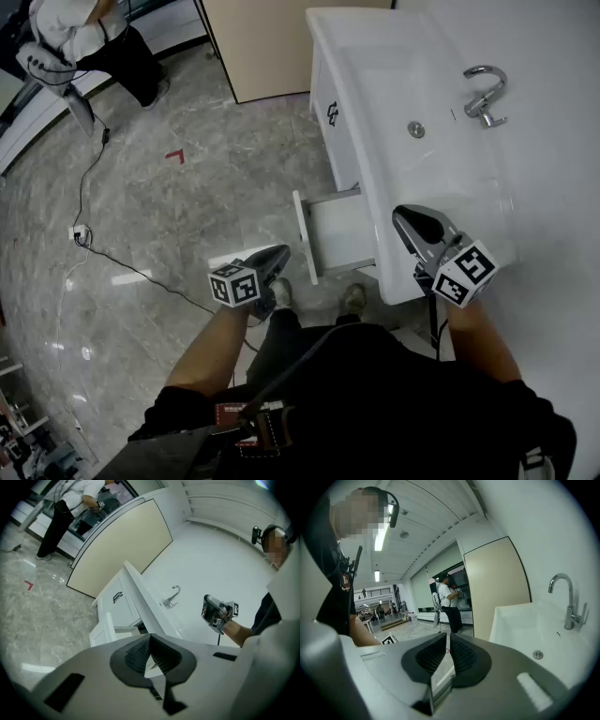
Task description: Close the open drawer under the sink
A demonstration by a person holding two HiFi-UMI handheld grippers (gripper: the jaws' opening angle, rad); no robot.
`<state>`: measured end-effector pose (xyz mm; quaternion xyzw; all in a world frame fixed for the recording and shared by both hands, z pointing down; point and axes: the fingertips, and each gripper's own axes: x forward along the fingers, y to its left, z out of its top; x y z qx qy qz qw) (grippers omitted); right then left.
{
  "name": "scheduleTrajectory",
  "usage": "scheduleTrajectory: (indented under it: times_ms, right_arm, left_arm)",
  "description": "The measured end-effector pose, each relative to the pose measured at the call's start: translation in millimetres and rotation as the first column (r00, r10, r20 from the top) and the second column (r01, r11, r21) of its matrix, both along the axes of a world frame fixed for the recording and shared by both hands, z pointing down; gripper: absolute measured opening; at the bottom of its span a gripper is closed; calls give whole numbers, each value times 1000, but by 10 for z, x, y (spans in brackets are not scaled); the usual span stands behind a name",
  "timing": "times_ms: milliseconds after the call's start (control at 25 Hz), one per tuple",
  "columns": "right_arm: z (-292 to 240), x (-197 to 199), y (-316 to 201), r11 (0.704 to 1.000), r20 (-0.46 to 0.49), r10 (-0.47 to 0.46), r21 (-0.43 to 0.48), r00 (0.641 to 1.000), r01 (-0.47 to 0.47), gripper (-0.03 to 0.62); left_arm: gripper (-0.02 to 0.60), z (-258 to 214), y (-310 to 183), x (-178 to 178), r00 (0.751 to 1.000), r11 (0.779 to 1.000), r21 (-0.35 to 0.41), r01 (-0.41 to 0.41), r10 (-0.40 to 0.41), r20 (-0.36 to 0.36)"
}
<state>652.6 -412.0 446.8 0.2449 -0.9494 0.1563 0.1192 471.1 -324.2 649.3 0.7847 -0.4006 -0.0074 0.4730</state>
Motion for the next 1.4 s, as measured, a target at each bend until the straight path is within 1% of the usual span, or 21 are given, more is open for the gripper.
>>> scheduleTrajectory:
  times_ms: [160, 320, 440, 560, 720, 800, 920, 1000, 1080, 1200, 1320, 1400]
  right_arm:
    - [138, -204, -75, 998, -23, -25, 59, 999, 27, 5]
    - [328, -418, -129, 996, -28, -50, 78, 998, 52, 6]
    - [516, -561, -149, 994, -29, -58, 95, 998, 60, 6]
    - [737, -671, -161, 991, -52, -64, 115, 997, 70, 6]
    - [968, -769, -182, 992, -54, -62, 110, 997, 68, 6]
    - [1045, -818, -192, 992, -45, -61, 104, 997, 66, 6]
    - [1163, -885, -216, 994, -27, -55, 93, 998, 57, 6]
    - [1250, -914, -230, 995, -18, -52, 82, 998, 54, 5]
    - [1323, -950, -226, 995, -15, -58, 75, 998, 59, 6]
    - [1378, -1058, -210, 994, -3, -79, 80, 997, 79, 5]
    - [1437, -1117, -194, 989, -17, -99, 106, 995, 100, 6]
    - [1466, -1151, -176, 987, -21, -108, 119, 994, 110, 5]
  left_arm:
    - [0, 427, -26, -89, 1000, 998, -53, 22, -22, 12]
    - [0, 858, -5, -146, 1000, 994, -109, 30, -29, 9]
    - [0, 1196, -32, -163, 999, 988, -150, 37, -42, -25]
    - [2, 1558, -75, -139, 996, 980, -192, 40, -54, -70]
    - [2, 1954, -146, -112, 991, 974, -222, 42, -69, -116]
    - [2, 2100, -227, -127, 989, 974, -222, 40, -70, -127]
    - [9, 2286, -331, -120, 989, 977, -214, 17, -48, -141]
    - [44, 2403, -371, -95, 989, 979, -205, -5, -25, -143]
    - [75, 2508, -366, -45, 989, 979, -197, -40, 11, -146]
    - [121, 2622, -356, 37, 982, 978, -178, -110, 79, -171]
    - [146, 2648, -384, 91, 971, 977, -141, -162, 132, -198]
    - [147, 2652, -419, 102, 966, 977, -116, -181, 154, -209]
